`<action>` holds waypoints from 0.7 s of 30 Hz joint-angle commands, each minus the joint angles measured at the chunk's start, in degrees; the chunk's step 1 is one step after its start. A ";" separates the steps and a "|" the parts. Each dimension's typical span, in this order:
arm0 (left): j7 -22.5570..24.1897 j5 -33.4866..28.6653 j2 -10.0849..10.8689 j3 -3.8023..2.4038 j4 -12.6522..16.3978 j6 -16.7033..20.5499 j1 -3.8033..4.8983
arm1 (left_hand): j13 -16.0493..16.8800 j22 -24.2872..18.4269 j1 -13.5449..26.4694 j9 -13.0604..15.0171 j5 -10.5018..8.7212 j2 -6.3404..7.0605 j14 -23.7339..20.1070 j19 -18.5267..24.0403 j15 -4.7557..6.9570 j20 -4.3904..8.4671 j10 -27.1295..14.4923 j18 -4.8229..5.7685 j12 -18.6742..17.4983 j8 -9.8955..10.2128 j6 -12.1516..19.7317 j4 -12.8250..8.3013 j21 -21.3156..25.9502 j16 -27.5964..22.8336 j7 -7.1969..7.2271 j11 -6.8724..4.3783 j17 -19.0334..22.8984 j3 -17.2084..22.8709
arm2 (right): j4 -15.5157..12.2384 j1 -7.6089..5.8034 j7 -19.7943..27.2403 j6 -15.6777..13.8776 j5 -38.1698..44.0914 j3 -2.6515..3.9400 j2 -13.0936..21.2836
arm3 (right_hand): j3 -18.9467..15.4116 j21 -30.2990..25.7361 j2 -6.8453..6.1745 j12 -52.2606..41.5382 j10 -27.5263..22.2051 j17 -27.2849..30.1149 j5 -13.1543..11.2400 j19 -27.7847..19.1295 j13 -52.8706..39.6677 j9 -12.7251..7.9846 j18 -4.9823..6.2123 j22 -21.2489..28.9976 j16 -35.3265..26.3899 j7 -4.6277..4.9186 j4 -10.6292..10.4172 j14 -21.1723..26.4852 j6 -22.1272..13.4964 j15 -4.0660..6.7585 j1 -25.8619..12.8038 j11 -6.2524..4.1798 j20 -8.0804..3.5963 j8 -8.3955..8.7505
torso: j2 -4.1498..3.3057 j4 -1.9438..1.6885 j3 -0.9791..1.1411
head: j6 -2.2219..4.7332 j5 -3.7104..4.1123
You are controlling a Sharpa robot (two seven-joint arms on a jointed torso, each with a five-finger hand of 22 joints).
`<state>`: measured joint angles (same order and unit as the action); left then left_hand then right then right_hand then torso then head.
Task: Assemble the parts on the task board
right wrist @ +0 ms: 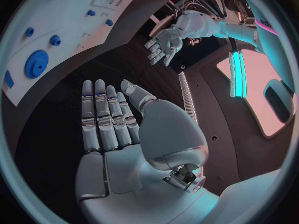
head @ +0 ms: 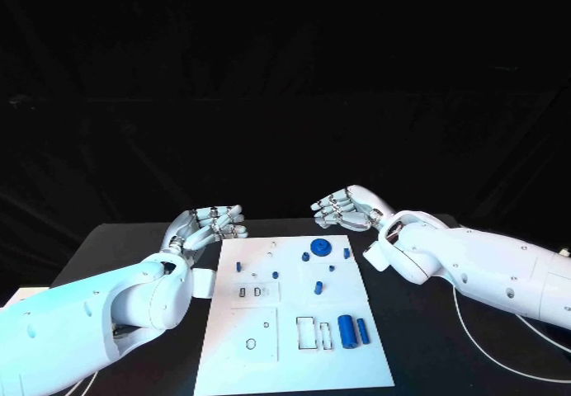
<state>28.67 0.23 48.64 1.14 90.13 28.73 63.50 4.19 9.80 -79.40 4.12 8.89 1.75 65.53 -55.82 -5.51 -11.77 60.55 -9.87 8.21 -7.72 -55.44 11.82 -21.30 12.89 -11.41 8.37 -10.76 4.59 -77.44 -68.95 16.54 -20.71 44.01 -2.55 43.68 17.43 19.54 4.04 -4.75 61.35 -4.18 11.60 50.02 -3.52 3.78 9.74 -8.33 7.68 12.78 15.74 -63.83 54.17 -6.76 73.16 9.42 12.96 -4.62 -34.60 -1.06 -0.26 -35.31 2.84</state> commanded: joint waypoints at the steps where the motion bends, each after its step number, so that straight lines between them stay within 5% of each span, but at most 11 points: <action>1: -0.69 0.96 1.00 -0.28 2.38 -2.72 0.33 | 0.08 0.41 -1.20 -0.15 -0.18 -0.13 3.01 -2.69 0.84 0.82 3.00 -0.64 -0.29 0.17 -2.29 -0.89 -1.18 0.41 0.40 -0.62 -1.52 0.10 | -0.33 -0.74 -6.88 1.01 16.39 0.13 0.07 | 0.48 10.67 -2.71 0.99 5.61 -1.69 0.08 6.22 -0.12 0.11 0.31 -5.71 1.97 -1.54 0.19 -10.15 4.02 3.38 0.61 -1.85 -4.11 0.60 | -2.12 -0.42 -0.13 | 0.40 0.37; 11: -1.71 1.04 3.73 -0.88 8.99 -3.67 0.73 | -0.03 0.49 -1.08 -0.22 -0.19 0.14 3.22 -2.97 0.83 0.92 2.99 -0.57 -0.96 0.69 -2.27 -0.98 -1.35 0.18 0.24 -0.51 -2.11 -0.08 | -1.82 -2.67 -17.76 7.14 41.59 0.36 -0.23 | -0.86 24.56 -4.95 1.21 7.48 -7.75 -0.82 10.09 -0.14 0.09 0.77 -13.90 9.03 -3.38 -0.43 -22.68 6.07 6.63 0.14 -4.13 -7.07 0.85 | -5.26 -1.65 -0.19 | 1.31 1.69; 21: -2.13 1.05 5.36 -1.41 12.72 -4.00 1.37 | -0.08 0.49 -0.97 -0.25 -0.20 0.23 2.96 -2.93 0.71 0.88 2.88 -0.50 -1.40 1.03 -2.19 -1.03 -1.34 -0.19 0.12 -0.38 -2.39 -0.19 | -2.26 -3.99 -22.31 11.82 51.84 0.40 -1.31 | -0.22 33.41 -6.89 1.03 3.46 -19.30 -1.69 11.07 -0.30 0.07 0.79 -19.21 26.26 -4.03 -2.58 -22.17 5.73 6.83 -0.73 -4.22 -7.25 0.94 | -7.40 -2.24 -0.13 | 2.14 2.13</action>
<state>26.74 0.86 53.97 -0.19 102.35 26.28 64.69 4.17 10.20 -80.23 3.94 8.88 1.65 68.44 -58.37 -4.63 -10.86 63.38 -9.85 7.10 -6.93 -57.43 10.97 -22.41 12.97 -11.03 7.77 -13.10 4.51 -79.56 -72.78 -2.02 -13.01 88.27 -2.17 42.58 17.18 52.17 -2.35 -3.72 65.23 -22.49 10.28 60.79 -3.77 3.82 9.74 -27.02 32.54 9.13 13.55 -83.83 59.82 0.01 72.62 5.16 5.64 -3.95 -41.03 -2.99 -0.41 -33.40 4.83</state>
